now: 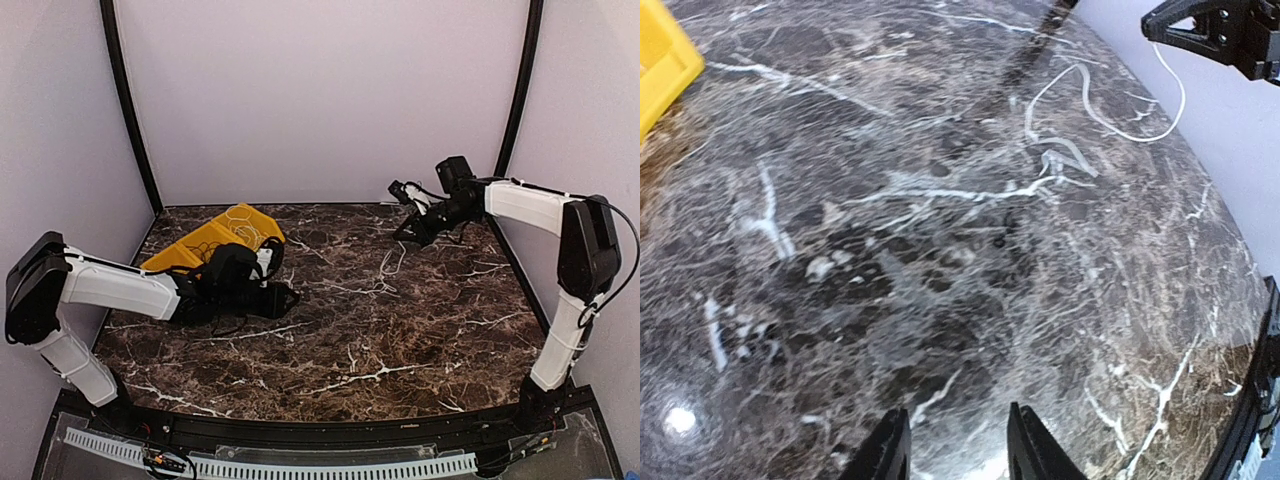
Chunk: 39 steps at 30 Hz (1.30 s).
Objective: Untangle the cables
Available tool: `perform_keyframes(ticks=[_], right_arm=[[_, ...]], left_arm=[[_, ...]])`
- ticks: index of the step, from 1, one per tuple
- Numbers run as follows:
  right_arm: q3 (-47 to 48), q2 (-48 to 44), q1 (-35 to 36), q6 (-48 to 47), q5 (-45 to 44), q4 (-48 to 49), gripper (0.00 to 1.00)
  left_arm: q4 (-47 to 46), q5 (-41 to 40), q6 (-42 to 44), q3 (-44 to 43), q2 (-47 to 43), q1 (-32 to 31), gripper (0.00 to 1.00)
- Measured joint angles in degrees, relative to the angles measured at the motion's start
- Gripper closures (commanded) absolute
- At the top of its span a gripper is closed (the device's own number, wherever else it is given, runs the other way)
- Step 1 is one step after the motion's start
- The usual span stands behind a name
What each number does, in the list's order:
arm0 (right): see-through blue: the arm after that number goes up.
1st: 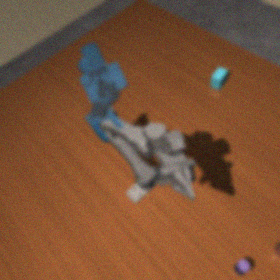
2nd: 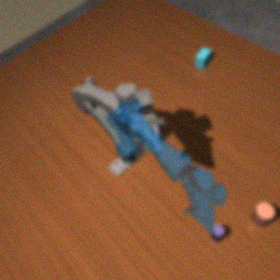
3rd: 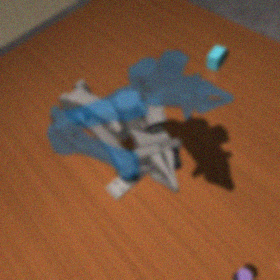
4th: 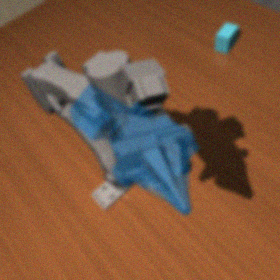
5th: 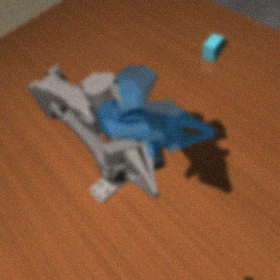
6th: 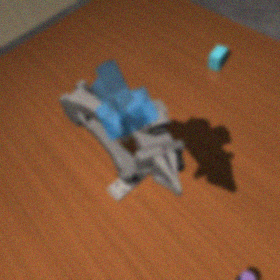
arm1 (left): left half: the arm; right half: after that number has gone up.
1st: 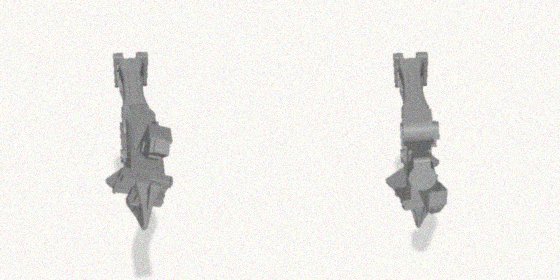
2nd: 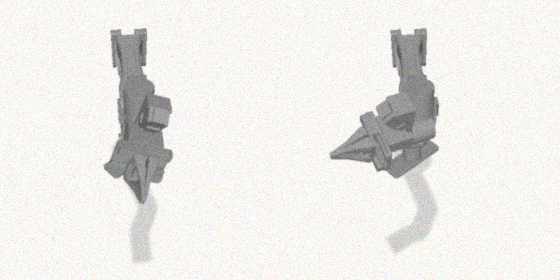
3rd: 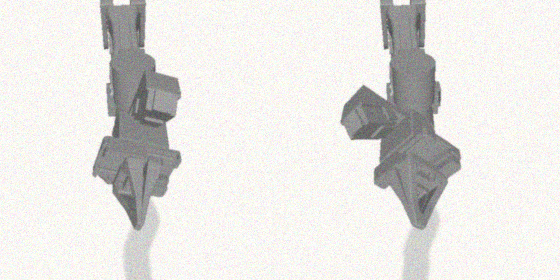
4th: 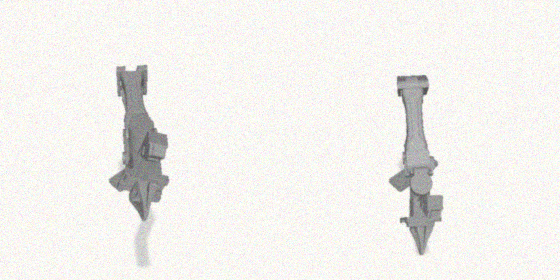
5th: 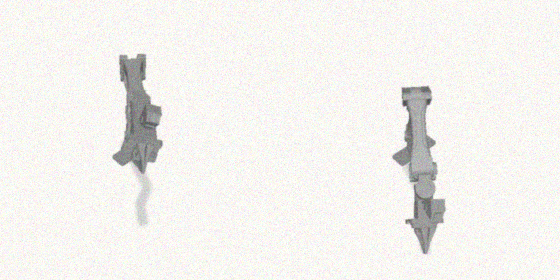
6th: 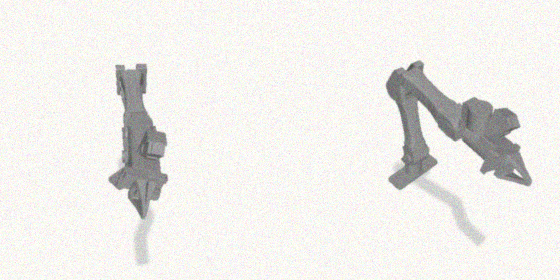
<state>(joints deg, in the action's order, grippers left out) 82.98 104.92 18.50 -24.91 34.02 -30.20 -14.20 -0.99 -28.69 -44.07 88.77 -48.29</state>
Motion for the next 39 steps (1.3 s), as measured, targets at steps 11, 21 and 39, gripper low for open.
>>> perform_keyframes(ticks=[11, 21, 39], right_arm=[[4.7, -12.0, 6.8, -0.1, 3.5, -5.9, 1.00], [5.7, -12.2, 13.7, -0.9, 2.2, -10.4, 1.00], [13.6, -12.9, 16.3, -1.6, 5.2, -17.3, 1.00]], left_arm=[[-18.9, 2.8, 4.4, -3.9, 9.7, -6.7, 0.50], [-26.3, -0.4, 6.0, -13.7, 20.3, -7.7, 0.46], [-29.4, -9.1, 5.4, -23.8, 37.3, -6.4, 0.86]])
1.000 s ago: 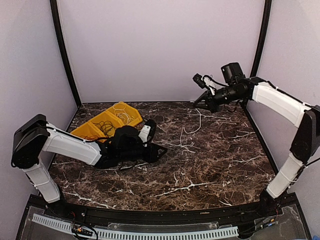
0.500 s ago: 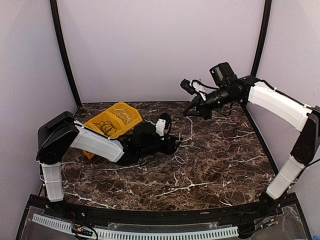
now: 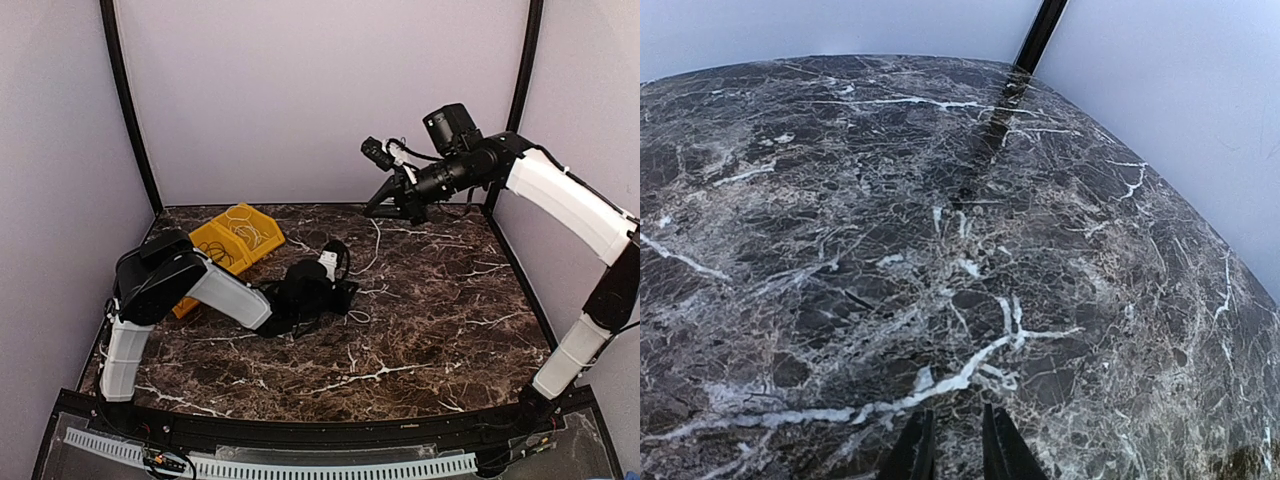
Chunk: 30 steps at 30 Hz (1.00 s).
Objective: Untangle the cables
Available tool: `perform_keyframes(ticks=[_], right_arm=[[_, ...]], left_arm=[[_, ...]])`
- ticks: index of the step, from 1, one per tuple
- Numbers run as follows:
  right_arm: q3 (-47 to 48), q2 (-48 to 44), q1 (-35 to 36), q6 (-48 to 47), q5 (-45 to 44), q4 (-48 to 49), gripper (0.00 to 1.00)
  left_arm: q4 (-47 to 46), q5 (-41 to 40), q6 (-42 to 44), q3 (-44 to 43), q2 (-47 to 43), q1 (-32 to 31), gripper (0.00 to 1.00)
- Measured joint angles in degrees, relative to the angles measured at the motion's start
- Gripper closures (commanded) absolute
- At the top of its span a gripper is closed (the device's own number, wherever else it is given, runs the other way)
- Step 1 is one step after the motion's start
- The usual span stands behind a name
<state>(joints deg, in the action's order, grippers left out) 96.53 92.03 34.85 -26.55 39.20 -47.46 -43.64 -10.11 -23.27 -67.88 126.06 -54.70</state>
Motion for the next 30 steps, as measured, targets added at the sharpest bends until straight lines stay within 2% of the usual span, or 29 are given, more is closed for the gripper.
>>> perform_keyframes(ticks=[4, 11, 16, 19, 25, 30], right_arm=[[4.1, -1.0, -0.5, -0.2, 0.0, -1.4, 1.00], [14.3, -3.6, -5.2, -0.4, 0.9, -2.3, 1.00], [15.9, -5.5, -8.3, 0.0, 0.9, -2.2, 1.00], [13.3, -6.4, -9.0, 0.4, 0.8, -0.3, 1.00], [0.2, -7.7, -9.2, 1.7, -3.0, 4.9, 1.00], [-8.3, -5.4, -9.4, 2.8, -6.8, 8.8, 0.99]], left_arm=[[-2.0, 0.5, -1.6, 1.0, 0.1, 0.3, 1.00], [-6.6, 1.6, -3.9, 6.6, 0.1, 0.5, 1.00], [-10.1, 2.5, -4.8, 8.4, 0.1, 0.5, 1.00], [-12.1, 3.1, -5.0, 9.8, -0.3, 0.5, 1.00], [-12.2, 5.3, -5.0, 14.0, -3.4, 0.7, 1.00], [-10.1, 12.1, -5.0, 14.5, -9.7, 1.2, 1.00]])
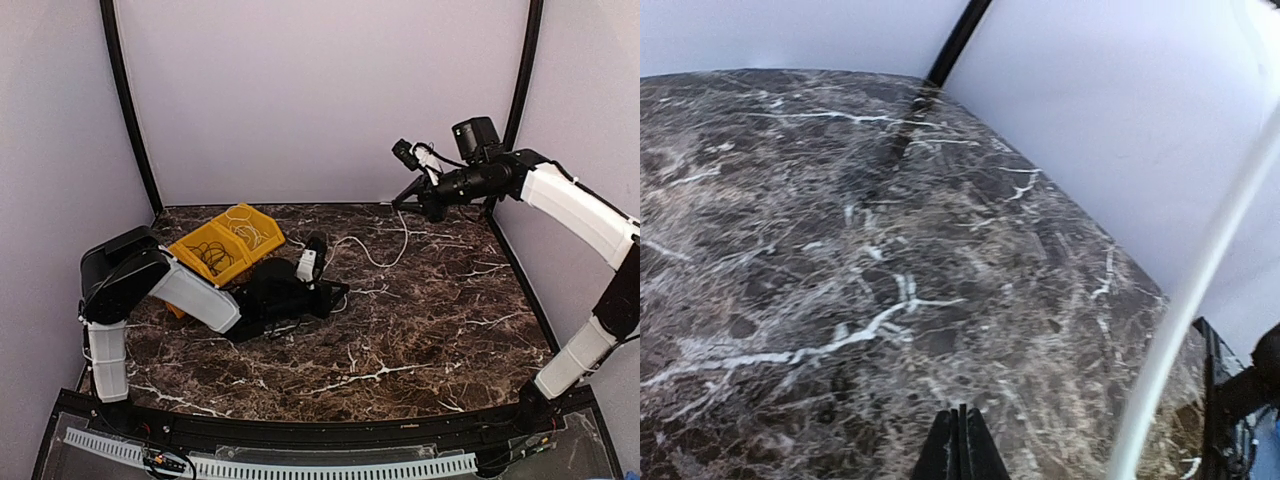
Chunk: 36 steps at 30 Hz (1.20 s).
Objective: Untangle the cables
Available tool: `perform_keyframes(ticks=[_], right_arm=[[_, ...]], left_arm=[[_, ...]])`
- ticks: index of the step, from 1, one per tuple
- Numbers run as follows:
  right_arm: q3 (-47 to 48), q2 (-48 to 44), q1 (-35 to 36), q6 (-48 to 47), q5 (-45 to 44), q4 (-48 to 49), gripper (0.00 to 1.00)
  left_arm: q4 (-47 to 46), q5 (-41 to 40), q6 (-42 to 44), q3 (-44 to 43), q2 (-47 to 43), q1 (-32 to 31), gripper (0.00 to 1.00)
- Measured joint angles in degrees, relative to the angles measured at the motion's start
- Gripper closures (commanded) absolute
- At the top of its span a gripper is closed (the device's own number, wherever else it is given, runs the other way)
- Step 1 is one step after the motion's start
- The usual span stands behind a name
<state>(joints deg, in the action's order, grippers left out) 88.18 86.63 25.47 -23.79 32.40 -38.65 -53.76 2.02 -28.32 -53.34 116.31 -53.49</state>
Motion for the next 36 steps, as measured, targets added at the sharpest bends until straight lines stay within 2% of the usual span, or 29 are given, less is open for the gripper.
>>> perform_keyframes(ticks=[3, 5, 7, 10, 15, 20, 29, 36], right_arm=[[-3.3, 2.9, 0.2, 0.2, -0.8, 1.9, 0.90], [-4.7, 6.0, 0.5, 0.0, -1.0, 2.3, 0.74], [-4.9, 9.7, 0.7, 0.3, -1.1, 2.2, 0.63], [-4.9, 13.0, 0.6, 0.7, -1.2, 1.6, 0.55], [-3.8, 12.0, -1.6, 1.5, -1.0, 0.8, 0.51], [-6.1, 5.0, -5.7, 1.7, -0.9, 1.9, 0.48], [-28.2, -14.9, -9.2, 1.3, 0.9, 6.7, 0.38], [-43.2, -27.1, -12.4, 1.2, 1.5, 14.3, 0.33]], left_arm=[[1.6, 5.3, -0.7, 0.0, -3.9, 0.2, 1.00], [3.3, 7.9, -1.4, 0.0, -6.3, 0.2, 1.00], [6.0, 9.9, -1.9, 0.0, -8.5, 0.2, 1.00], [12.7, 12.4, -2.1, -1.7, -10.7, 0.6, 1.00], [29.2, 14.1, -1.7, -10.9, -11.4, 3.1, 1.00], [41.0, 15.4, -1.2, -17.2, -12.2, 8.1, 1.00], [55.2, 15.8, 1.5, -26.4, -12.3, 17.9, 1.00], [60.6, 15.2, 2.9, -36.9, -10.1, 25.3, 1.00]])
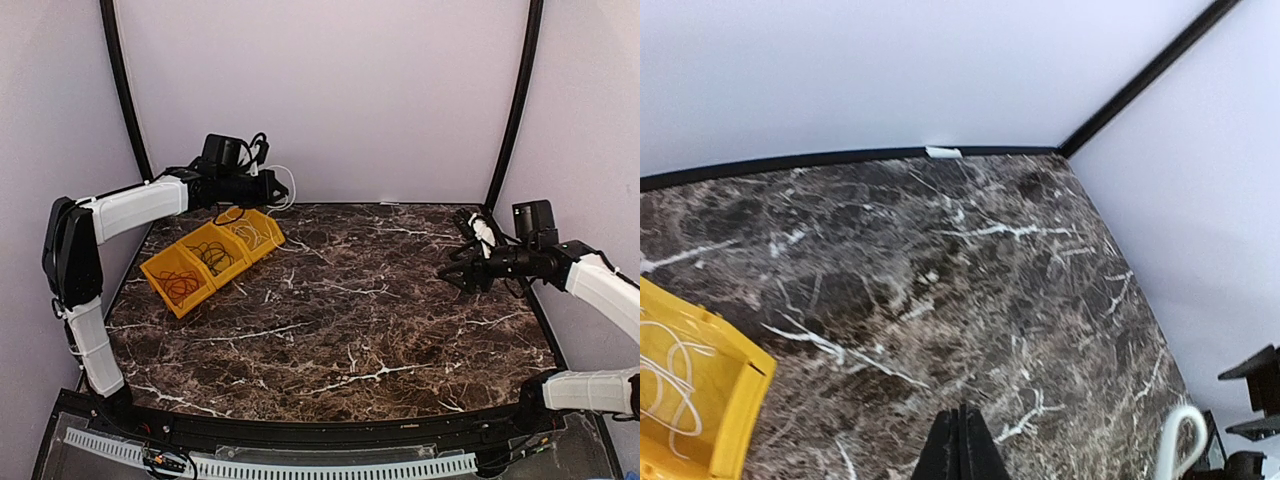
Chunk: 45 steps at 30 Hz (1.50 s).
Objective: Untangle the cables
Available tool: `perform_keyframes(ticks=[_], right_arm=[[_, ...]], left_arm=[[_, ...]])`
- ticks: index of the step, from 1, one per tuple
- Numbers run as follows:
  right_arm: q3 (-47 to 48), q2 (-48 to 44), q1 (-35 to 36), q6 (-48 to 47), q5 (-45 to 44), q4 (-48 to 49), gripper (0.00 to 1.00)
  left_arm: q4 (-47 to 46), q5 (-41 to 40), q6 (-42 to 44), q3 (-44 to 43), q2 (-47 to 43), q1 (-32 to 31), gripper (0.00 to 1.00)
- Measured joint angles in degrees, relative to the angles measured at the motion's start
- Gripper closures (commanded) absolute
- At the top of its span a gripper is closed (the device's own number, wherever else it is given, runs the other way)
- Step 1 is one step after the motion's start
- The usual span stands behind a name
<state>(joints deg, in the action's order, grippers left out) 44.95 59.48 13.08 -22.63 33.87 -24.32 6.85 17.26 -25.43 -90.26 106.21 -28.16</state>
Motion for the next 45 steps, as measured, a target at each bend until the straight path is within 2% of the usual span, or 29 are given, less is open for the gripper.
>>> perform_keyframes(ticks=[8, 18, 20, 22, 26, 33, 39, 42, 44, 45], right_arm=[[-2.7, -2.2, -3.4, -0.1, 1.8, 4.2, 0.33], [-2.9, -1.6, -3.5, -1.0, 2.5, 5.1, 0.33], [-3.0, -1.4, -3.5, -1.1, 2.5, 5.1, 0.33], [-3.0, -1.2, -3.5, -1.2, 2.4, 5.1, 0.33], [-3.0, -0.9, -3.5, -1.5, 2.3, 5.1, 0.33], [-3.0, -0.8, -3.5, -2.1, 2.2, 5.1, 0.32], [-3.0, -0.3, -3.5, -2.4, 2.1, 5.1, 0.32], [-3.0, 0.1, -3.5, -2.4, 2.1, 5.0, 0.32], [-3.0, 0.2, -3.5, -2.4, 2.1, 5.0, 0.32], [-3.0, 0.2, -3.5, -2.4, 2.1, 5.0, 0.32]], left_arm=[[4.5, -3.4, 1.2, -8.0, 6.6, 7.8, 1.00], [6.4, -7.4, 3.8, -11.1, 14.0, 11.4, 1.00], [6.6, -7.8, 4.1, -12.1, 15.8, 11.8, 0.92], [6.7, -8.1, 4.3, -12.9, 17.2, 12.0, 0.78], [7.6, -8.8, 4.9, -13.9, 19.3, 12.3, 0.66], [13.3, -9.4, 5.8, -16.7, 19.5, 12.4, 0.61], [17.7, -7.8, 7.7, -15.3, 17.1, 12.6, 0.55], [20.1, -2.6, 8.6, -14.2, 14.0, 13.5, 0.53], [17.9, 4.4, 7.6, -10.4, 10.3, 15.7, 0.50], [16.2, 8.0, 6.4, -8.0, 8.4, 17.2, 0.46]])
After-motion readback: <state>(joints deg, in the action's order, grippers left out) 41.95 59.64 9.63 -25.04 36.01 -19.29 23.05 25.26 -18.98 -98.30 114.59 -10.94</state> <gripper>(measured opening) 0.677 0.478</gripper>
